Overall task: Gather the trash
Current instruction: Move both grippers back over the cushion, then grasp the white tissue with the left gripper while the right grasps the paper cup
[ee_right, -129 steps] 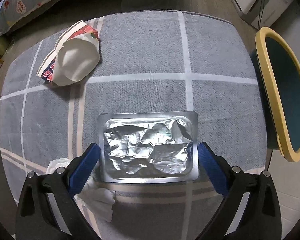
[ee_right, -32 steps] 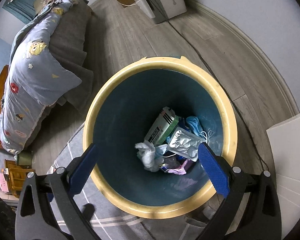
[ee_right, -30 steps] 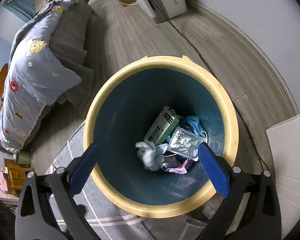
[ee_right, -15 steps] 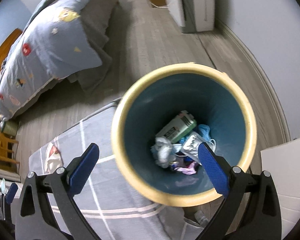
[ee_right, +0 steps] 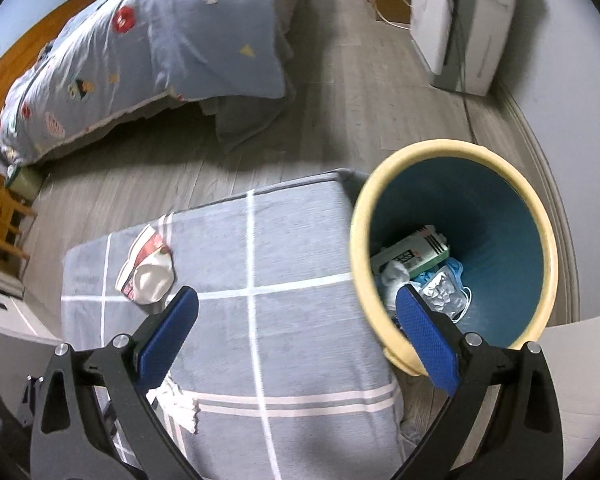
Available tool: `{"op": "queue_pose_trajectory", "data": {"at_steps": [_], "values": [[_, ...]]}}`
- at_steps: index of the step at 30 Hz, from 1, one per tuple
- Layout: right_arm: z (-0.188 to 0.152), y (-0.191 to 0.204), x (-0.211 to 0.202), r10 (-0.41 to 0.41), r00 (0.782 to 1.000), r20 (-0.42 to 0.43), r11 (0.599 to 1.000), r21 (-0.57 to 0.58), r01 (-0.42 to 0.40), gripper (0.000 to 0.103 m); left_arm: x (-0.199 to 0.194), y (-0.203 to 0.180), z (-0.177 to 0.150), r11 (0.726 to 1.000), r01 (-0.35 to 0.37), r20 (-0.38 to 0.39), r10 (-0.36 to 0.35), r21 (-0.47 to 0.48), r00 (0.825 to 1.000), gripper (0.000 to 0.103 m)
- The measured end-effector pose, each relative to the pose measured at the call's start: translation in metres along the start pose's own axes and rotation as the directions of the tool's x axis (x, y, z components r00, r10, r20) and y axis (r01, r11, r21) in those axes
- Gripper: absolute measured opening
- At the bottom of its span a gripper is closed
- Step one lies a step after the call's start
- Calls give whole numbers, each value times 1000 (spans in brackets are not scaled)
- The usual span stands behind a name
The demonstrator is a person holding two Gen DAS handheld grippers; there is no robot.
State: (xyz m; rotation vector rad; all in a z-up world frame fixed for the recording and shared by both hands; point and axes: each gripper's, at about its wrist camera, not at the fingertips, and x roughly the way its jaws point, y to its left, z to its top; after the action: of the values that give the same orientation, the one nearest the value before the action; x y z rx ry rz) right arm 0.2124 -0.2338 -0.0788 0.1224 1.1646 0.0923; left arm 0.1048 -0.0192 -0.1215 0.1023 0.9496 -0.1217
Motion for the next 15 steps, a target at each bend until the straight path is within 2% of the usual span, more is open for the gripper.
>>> {"op": "queue_pose_trajectory", "data": {"at_steps": [4, 9, 10, 11, 12, 13, 15], "values": [[-4, 15, 11, -16, 1000, -21, 999, -39, 16, 97, 19, -1, -7, 1000, -3, -29, 3, 1, 1000, 90], [-8, 33, 30, -37, 998, -46, 995, -98, 33, 97, 43, -14, -20, 998, 54, -85, -53, 13, 995, 88], [-7, 36, 34, -42, 998, -50, 994, -101, 36, 97, 47, -16, -22, 998, 62, -97, -60, 13, 993, 80], [-7, 37, 36, -44, 998, -53, 994, -100, 38, 97, 53, -19, -25, 997, 79, -118, -76, 15, 990, 64], [-5, 38, 41, -42, 997, -59, 995, -94, 36, 97, 59, -21, -28, 996, 89, -145, -84, 25, 986, 56], [-4, 40, 45, -38, 997, -64, 996, -87, 32, 97, 61, -24, -29, 996, 82, -145, -75, 40, 987, 53], [-1, 45, 52, -29, 997, -71, 997, -71, 24, 97, 60, -24, -28, 994, 90, -133, -82, 56, 988, 38]]}}
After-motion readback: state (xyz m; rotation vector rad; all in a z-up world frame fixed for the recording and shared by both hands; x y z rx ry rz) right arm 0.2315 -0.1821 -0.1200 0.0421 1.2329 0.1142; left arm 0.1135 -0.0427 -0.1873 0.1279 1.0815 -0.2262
